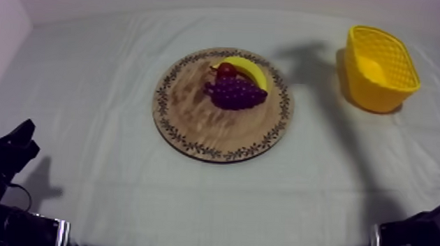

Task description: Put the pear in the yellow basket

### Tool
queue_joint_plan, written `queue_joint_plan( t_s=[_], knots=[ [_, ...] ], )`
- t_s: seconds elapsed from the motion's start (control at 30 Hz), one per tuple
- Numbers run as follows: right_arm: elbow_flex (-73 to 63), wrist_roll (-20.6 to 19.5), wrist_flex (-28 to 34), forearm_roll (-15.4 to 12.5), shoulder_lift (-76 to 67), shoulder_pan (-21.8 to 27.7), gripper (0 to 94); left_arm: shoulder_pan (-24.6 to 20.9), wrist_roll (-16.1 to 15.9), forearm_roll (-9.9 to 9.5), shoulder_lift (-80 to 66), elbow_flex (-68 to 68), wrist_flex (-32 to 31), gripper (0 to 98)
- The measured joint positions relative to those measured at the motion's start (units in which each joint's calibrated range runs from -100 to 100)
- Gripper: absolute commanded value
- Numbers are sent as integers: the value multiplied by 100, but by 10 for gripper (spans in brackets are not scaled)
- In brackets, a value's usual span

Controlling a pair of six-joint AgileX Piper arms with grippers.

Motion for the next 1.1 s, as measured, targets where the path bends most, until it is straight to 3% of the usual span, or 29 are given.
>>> queue_joint_plan(
  t_s=[0.37, 0.73, 1.0, 1.1],
  knots=[
    [234, 232, -209, 0, 566, 1129, 480, 0, 0, 0, 0, 0, 0, 1],
    [1016, 367, -674, -9, 1189, 1354, 505, 0, 0, 0, 0, 0, 0, 1],
    [1514, 414, -998, 21, 1643, 1367, 784, 0, 0, 0, 0, 0, 0, 1],
    [1572, 467, -1037, 21, 1717, 1367, 843, 0, 0, 0, 0, 0, 0, 1]
  ],
)
